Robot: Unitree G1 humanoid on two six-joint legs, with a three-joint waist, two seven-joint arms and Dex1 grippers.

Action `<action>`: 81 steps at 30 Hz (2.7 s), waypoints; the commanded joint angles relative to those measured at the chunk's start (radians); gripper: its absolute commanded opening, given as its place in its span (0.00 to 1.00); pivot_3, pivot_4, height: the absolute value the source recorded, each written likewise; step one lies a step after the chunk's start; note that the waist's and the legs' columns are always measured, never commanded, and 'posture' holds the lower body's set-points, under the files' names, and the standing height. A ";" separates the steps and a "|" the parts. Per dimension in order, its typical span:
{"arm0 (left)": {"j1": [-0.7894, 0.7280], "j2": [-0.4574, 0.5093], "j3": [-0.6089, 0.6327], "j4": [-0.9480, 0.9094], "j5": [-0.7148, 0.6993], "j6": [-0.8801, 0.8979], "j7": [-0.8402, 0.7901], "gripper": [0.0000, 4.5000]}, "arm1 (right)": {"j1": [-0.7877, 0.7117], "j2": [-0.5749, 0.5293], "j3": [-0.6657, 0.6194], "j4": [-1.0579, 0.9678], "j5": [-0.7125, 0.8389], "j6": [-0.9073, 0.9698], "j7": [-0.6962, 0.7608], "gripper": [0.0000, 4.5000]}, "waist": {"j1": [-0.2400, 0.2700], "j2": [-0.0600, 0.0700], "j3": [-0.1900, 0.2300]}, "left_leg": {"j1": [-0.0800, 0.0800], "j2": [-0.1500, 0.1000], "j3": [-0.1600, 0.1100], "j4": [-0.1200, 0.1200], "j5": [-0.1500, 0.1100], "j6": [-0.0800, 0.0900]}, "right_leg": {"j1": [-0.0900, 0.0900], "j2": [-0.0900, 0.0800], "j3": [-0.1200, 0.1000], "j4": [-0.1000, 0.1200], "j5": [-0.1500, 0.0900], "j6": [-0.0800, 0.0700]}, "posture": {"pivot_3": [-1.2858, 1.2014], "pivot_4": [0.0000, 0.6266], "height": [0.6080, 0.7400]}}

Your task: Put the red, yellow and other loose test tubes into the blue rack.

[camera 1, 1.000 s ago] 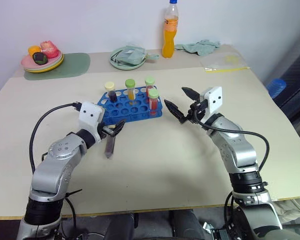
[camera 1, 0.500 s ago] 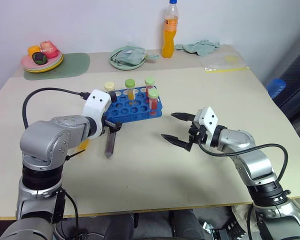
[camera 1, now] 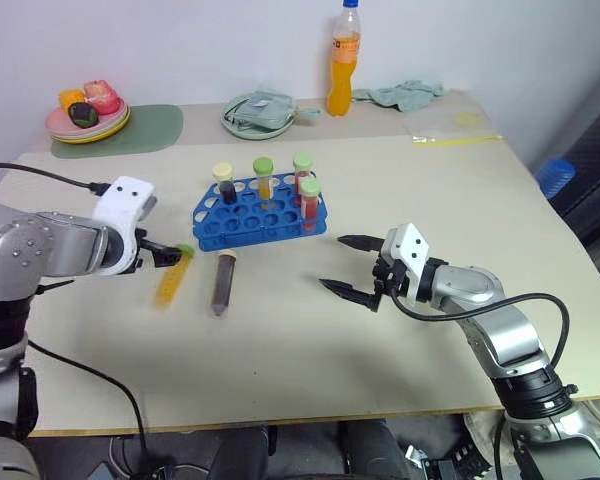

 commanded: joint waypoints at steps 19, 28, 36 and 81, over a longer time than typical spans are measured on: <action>0.047 -0.055 0.007 0.151 -0.140 0.008 0.250 0.18 | 0.043 -0.006 0.011 -0.098 -0.014 -0.007 -0.011 1.00 | -0.005 0.000 0.000 | 0.000 0.000 0.000 0.000 0.000 0.000 | -0.001 0.000 0.000 0.001 0.000 0.000 | 0.52 0.24 1.00; 0.113 -0.082 0.121 -0.046 0.243 -0.465 0.221 0.18 | 0.029 0.001 0.016 -0.082 -0.017 -0.011 -0.009 1.00 | -0.005 -0.001 0.000 | -0.001 0.000 0.001 0.000 0.002 -0.003 | -0.001 0.000 0.001 0.001 0.000 0.000 | 0.52 0.24 1.00; 0.339 -0.301 0.045 -0.338 0.571 -1.117 -0.002 0.18 | 0.038 0.021 0.015 -0.072 -0.023 -0.015 -0.034 1.00 | 0.020 -0.001 0.000 | -0.001 0.000 0.003 0.000 0.003 -0.005 | -0.001 -0.002 0.001 -0.002 0.000 0.000 | 0.52 0.24 1.00; 0.191 -0.914 -0.124 0.528 1.055 -1.797 -0.111 0.18 | 0.056 0.071 0.021 -0.102 -0.041 0.010 -0.120 1.00 | 0.020 0.000 -0.001 | -0.003 -0.001 0.003 0.007 -0.001 0.002 | 0.001 -0.001 -0.001 0.000 0.001 0.001 | 0.52 0.24 1.00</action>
